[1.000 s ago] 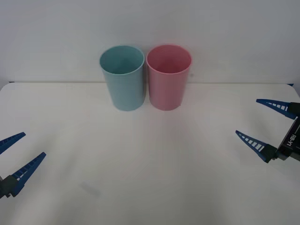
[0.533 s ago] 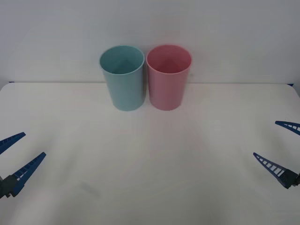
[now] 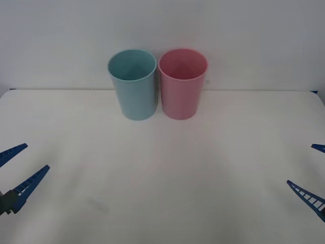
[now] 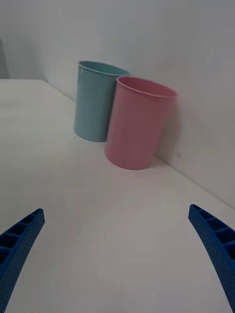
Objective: Grasp the object on the table and drop it into the matching bin: aluminum can to the light blue bin, PET bottle to the pink bin.
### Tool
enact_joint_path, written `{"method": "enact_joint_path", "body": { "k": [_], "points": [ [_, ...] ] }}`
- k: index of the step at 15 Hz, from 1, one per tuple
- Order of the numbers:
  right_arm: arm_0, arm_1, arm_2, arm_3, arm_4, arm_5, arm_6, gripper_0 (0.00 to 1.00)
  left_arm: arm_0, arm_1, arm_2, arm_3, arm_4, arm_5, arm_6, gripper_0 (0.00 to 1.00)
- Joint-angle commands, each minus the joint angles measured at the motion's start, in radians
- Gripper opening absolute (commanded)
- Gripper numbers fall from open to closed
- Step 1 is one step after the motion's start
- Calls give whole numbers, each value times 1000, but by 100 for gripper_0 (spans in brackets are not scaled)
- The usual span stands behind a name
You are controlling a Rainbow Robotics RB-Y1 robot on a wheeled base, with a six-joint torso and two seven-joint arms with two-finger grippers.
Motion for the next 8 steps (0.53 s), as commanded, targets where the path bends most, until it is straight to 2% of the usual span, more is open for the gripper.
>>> {"method": "enact_joint_path", "body": {
  "k": [1,8],
  "points": [
    [-1,18,-15,0,0,-31,-21,100,0,0,0,0,0,0,0,100],
    [1,18,-17,0,3,-34,-35,100,0,0,0,0,0,0,0,100]
  ]
}}
